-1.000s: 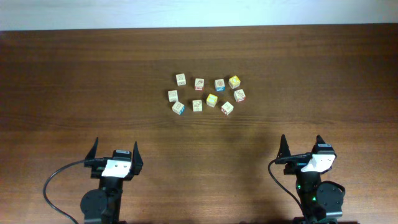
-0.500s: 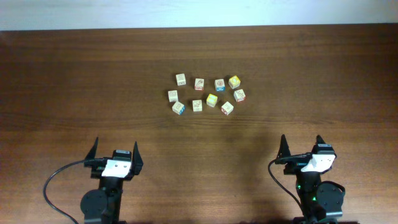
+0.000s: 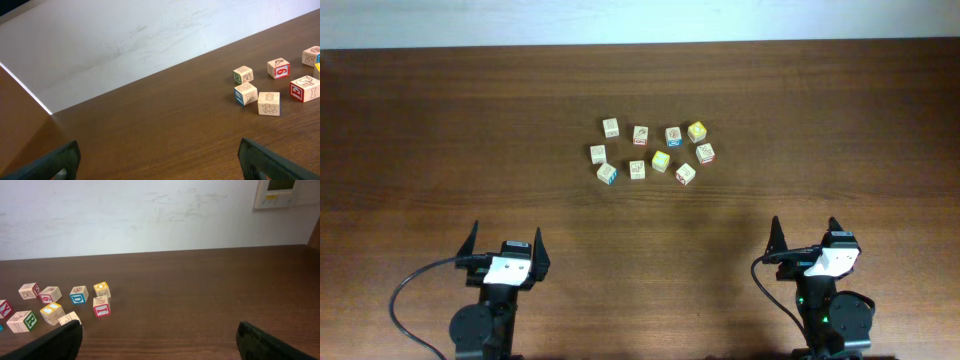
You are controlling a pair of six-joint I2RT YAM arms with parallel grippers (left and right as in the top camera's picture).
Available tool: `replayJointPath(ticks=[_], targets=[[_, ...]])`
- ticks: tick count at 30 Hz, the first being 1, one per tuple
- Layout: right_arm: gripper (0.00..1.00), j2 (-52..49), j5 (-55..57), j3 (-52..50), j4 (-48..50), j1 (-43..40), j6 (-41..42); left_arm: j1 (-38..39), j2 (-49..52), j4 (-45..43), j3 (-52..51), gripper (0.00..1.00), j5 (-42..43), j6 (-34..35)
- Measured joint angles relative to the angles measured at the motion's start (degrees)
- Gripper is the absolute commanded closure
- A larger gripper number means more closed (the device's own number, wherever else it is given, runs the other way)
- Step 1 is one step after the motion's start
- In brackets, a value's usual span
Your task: Rotate 4 blocks
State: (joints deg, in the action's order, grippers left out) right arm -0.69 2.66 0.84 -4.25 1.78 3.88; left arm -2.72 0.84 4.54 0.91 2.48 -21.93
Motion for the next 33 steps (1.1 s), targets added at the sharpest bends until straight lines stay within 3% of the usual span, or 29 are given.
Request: replayJointPath(ticks=[6, 11, 17, 22, 33], targets=[[0.02, 0.0, -0.22, 0.0, 0.46, 0.0, -0.02, 0.0, 0.0, -1.7, -0.02, 0.01, 4.22, 0.57], [0.02, 0.0, -0.66, 0.11, 1.57, 0.0, -0.02, 0.0, 0.42, -3.13, 0.35, 0.01, 5.73, 7.08], [0.02, -2.23, -0.7, 6.25, 1.79, 0.0, -0.07, 0.0, 14.19, -3.5, 11.1, 0.01, 5.92, 9.81], [0.02, -14.91, -2.51, 16.31, 1.31, 0.02, -0.09, -0.04, 35.41, 1.4, 28.48, 0.01, 8.31, 10.1], [0.02, -48.06, -11.37, 47.84, -13.88, 0.02, -0.07, -0.04, 61.48, 27.45, 60.28, 0.01, 12.15, 10.49]])
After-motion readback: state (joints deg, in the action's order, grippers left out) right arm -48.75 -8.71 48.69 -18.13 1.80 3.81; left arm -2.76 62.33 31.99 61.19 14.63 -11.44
